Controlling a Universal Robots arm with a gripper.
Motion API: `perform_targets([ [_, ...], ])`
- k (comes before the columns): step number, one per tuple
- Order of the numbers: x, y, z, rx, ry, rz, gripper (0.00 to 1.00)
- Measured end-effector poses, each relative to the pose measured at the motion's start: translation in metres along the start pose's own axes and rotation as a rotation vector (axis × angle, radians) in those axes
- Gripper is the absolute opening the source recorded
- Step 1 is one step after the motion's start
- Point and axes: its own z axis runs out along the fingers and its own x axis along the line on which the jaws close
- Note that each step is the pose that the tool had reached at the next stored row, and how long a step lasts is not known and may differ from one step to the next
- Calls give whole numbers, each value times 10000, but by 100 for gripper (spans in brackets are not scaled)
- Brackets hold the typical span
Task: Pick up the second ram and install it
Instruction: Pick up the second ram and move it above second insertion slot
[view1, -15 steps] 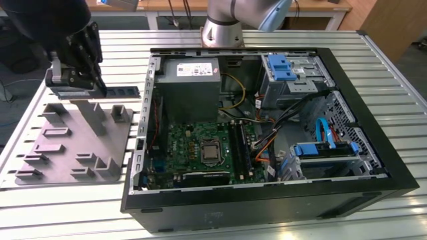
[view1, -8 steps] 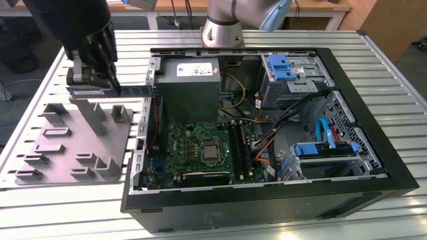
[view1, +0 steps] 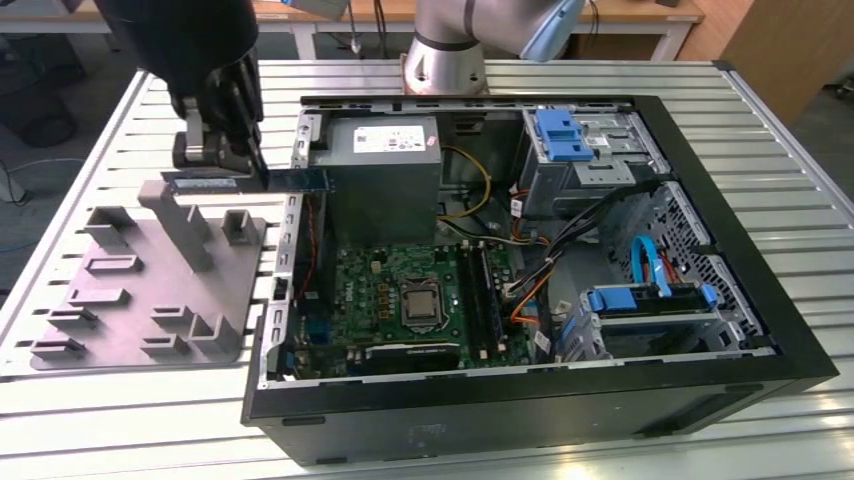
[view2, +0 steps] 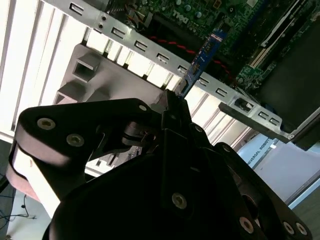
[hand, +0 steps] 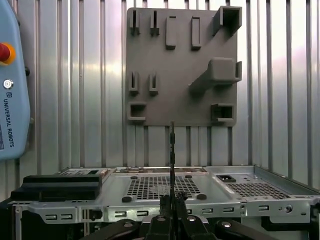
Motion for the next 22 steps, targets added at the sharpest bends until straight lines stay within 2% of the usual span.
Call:
perform_targets([
  [22,-87,-600,12,-8,-1,0,14],
])
